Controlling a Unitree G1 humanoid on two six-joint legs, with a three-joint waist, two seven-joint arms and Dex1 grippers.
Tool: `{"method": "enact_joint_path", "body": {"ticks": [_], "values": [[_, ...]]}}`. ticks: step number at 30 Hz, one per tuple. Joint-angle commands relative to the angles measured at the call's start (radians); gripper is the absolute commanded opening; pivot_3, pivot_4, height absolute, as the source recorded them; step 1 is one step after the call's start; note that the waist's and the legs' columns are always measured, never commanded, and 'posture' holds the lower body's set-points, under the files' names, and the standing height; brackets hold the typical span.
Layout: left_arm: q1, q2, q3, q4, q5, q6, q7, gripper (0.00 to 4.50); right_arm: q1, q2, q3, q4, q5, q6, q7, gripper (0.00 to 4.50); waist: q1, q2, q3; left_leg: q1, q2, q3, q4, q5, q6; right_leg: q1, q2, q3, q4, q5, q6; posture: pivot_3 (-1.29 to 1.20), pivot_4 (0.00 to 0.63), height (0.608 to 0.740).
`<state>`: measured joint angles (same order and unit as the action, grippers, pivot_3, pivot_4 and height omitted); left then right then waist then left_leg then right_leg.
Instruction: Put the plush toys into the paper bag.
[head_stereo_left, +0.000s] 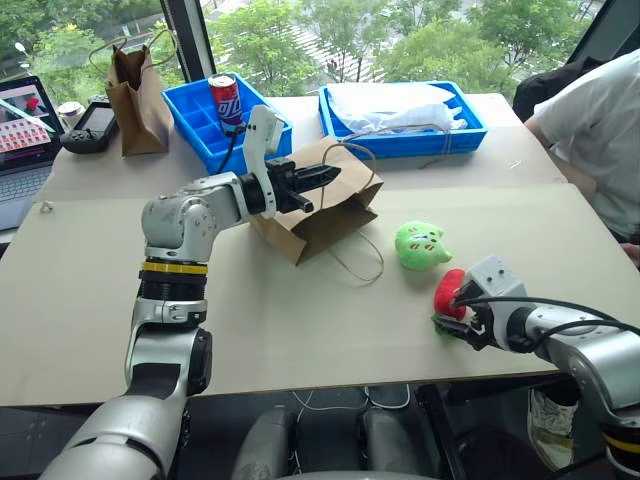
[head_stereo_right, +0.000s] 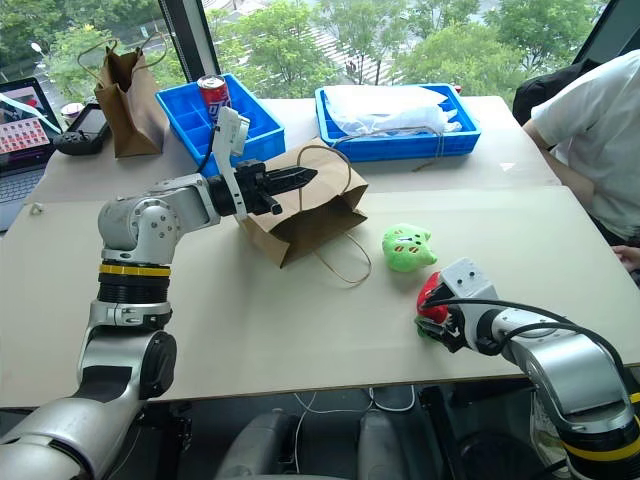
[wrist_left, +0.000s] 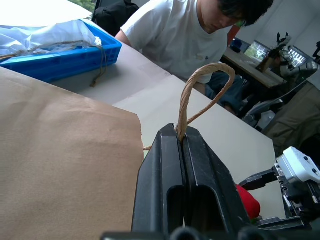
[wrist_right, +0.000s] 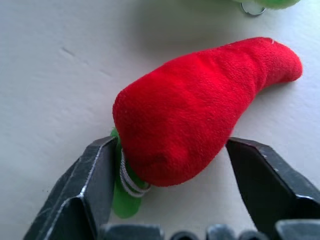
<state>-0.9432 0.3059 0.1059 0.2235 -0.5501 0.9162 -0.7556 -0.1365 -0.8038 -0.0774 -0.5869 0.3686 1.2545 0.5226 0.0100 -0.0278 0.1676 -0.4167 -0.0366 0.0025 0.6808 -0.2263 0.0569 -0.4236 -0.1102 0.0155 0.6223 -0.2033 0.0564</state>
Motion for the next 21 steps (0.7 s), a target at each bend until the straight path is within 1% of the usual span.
{"method": "enact_joint_path", "body": {"ticks": [1,2,3,4,5,7,9,10,12,13,15,16,18,21], "values": [[-0.026,0.008,0.007,-0.036,-0.021,-0.008,-0.001,0.0,-0.032,-0.049,-0.074,-0.034,0.018,-0.052,0.038,2.0,0.001,0.0,0.0,0.0,0.0,0.0,0.0,0.0,0.0,0.0,0.0,0.0,0.0,0.0,0.0,0.0,0.15,0.74],[-0.027,0.008,0.008,-0.038,-0.023,-0.006,0.001,0.0,-0.035,-0.068,-0.083,-0.034,0.023,-0.059,0.053,1.76,0.001,0.0,0.0,0.0,0.0,0.0,0.0,0.0,0.0,0.0,0.0,0.0,0.0,0.0,0.0,0.0,0.15,0.74],[-0.028,0.008,0.008,-0.039,-0.024,-0.005,0.002,0.0,-0.036,-0.085,-0.089,-0.035,0.028,-0.068,0.068,1.37,0.001,0.0,0.0,0.0,0.0,0.0,0.0,0.0,0.0,0.0,0.0,0.0,0.0,0.0,0.0,0.0,0.15,0.74],[-0.029,0.006,0.011,-0.042,-0.027,-0.002,0.006,0.0,-0.04,-0.126,-0.108,-0.044,0.049,-0.068,0.109,1.08,0.002,0.0,0.0,0.0,0.0,0.0,0.0,0.0,0.0,0.0,0.0,0.0,-0.001,0.0,0.0,0.0,0.15,0.74],[-0.031,0.005,0.012,-0.042,-0.029,-0.002,0.008,0.0,-0.043,-0.155,-0.121,-0.049,0.066,-0.068,0.138,0.6,0.003,0.0,0.0,0.0,0.0,0.0,0.0,0.0,0.0,0.001,0.0,-0.001,-0.001,0.0,0.0,0.0,0.15,0.74],[-0.034,0.002,0.017,-0.05,-0.035,0.004,0.016,0.0,-0.065,-0.226,-0.159,-0.07,0.122,-0.067,0.221,0.07,0.002,0.0,0.0,0.0,0.0,0.0,0.0,0.0,0.0,0.001,0.0,-0.001,-0.002,0.0,0.0,0.0,0.15,0.74],[-0.034,0.001,0.021,-0.06,-0.042,0.011,0.022,0.0,-0.12,-0.284,-0.19,-0.111,0.224,-0.054,0.322,0.07,0.002,0.0,0.0,0.0,0.0,0.0,0.0,0.0,0.0,0.001,0.0,-0.001,-0.003,0.0,0.0,0.0,0.15,0.74],[-0.034,0.001,0.022,-0.063,-0.044,0.014,0.024,0.0,-0.136,-0.3,-0.195,-0.12,0.255,-0.052,0.347,0.07,-0.001,0.0,0.0,0.0,0.0,0.0,0.0,0.0,0.0,0.001,0.0,-0.001,-0.003,0.0,0.0,0.0,0.15,0.74],[-0.035,0.002,0.023,-0.063,-0.048,0.015,0.028,0.0,-0.185,-0.307,-0.176,-0.13,0.305,-0.042,0.365,0.07,-0.002,0.0,0.0,0.0,0.002,-0.001,0.0,0.0,0.0,0.001,0.002,-0.002,-0.004,0.0,0.0,0.0,0.15,0.74],[-0.03,0.006,0.013,-0.076,-0.055,0.025,0.02,0.0,-0.236,-0.279,-0.129,-0.129,0.314,-0.055,0.354,0.07,-0.001,0.0,0.0,0.0,0.003,-0.001,0.0,0.0,0.0,0.002,0.002,-0.002,-0.005,0.0,0.0,0.0,0.15,0.74],[-0.02,0.017,-0.011,-0.101,-0.061,0.041,0.001,0.0,-0.318,-0.225,-0.007,-0.099,0.267,-0.095,0.308,0.07,-0.005,-0.001,0.0,0.0,0.003,-0.001,0.0,0.0,0.0,0.002,0.002,-0.002,-0.006,0.001,-0.001,0.0,0.15,0.74],[-0.019,0.018,-0.015,-0.11,-0.065,0.047,0.001,0.0,-0.338,-0.214,0.05,-0.086,0.235,-0.121,0.301,0.07,-0.006,-0.001,0.0,0.0,0.003,-0.001,0.0,0.0,0.0,0.002,0.002,-0.002,-0.006,0.001,-0.002,0.0,0.15,0.74],[-0.026,0.021,-0.008,-0.124,-0.074,0.059,0.015,0.0,-0.384,-0.147,0.183,-0.016,0.15,-0.195,0.271,0.07,-0.005,-0.001,0.0,0.0,0.002,-0.001,0.0,0.0,0.0,0.002,0.002,-0.001,-0.006,0.001,-0.002,0.0,0.15,0.74],[-0.025,0.034,-0.004,-0.159,-0.089,0.085,0.02,0.0,-0.459,-0.073,0.366,0.13,-0.008,-0.365,0.273,0.07,-0.003,-0.001,0.0,-0.001,0.001,0.0,0.0,0.0,0.0,0.001,0.001,-0.001,-0.006,0.001,-0.002,0.0,0.15,0.74]]}}
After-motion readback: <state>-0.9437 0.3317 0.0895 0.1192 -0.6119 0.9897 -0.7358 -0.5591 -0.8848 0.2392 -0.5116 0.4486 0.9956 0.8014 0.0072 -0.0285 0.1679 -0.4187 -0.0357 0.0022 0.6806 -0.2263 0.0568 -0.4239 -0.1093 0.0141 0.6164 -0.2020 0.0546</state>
